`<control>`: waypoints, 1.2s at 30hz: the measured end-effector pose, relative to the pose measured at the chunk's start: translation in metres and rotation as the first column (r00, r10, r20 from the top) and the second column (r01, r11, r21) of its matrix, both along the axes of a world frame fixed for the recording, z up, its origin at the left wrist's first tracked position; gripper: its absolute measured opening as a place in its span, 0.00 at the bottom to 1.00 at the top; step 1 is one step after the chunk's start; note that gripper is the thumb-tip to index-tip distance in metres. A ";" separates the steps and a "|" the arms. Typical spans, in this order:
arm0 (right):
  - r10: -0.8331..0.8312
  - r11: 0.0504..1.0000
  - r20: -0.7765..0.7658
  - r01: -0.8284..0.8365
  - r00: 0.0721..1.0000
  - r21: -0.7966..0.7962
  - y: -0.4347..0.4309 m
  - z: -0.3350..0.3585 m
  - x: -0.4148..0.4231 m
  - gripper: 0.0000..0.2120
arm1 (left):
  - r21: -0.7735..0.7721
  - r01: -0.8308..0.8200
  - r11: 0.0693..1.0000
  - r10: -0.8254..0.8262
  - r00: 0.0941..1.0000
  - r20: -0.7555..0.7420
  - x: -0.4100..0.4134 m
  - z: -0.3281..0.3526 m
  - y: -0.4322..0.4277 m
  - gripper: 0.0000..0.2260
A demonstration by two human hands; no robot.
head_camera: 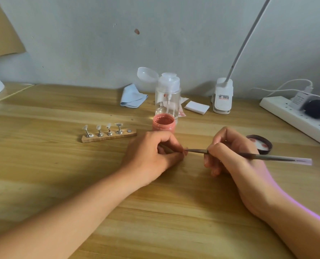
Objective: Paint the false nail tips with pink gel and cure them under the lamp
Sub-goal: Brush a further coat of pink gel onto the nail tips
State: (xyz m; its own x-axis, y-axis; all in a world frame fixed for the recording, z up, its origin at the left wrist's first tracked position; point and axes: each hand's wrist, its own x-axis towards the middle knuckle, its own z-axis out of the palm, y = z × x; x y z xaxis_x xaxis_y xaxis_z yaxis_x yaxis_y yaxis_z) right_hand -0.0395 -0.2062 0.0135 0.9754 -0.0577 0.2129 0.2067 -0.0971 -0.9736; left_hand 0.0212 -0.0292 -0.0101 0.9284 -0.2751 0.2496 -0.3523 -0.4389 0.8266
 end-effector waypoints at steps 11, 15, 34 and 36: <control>0.012 0.999 0.019 -0.013 1.000 0.033 -0.002 -0.001 0.000 0.04 | 0.010 0.017 1.000 -0.017 1.000 0.007 0.000 0.000 0.001 0.04; 0.025 1.000 0.028 -0.025 0.999 0.005 -0.001 -0.002 0.000 0.04 | 0.013 0.006 1.000 -0.006 1.000 0.013 0.000 0.000 0.000 0.04; 0.018 0.999 0.027 -0.017 0.999 -0.032 -0.001 -0.001 0.000 0.06 | -0.008 0.014 1.000 -0.014 1.000 -0.006 -0.002 0.002 0.000 0.06; 0.019 1.000 0.033 -0.018 0.999 -0.023 -0.001 -0.001 0.000 0.06 | -0.007 0.009 1.000 -0.009 1.000 -0.004 -0.001 0.001 0.001 0.05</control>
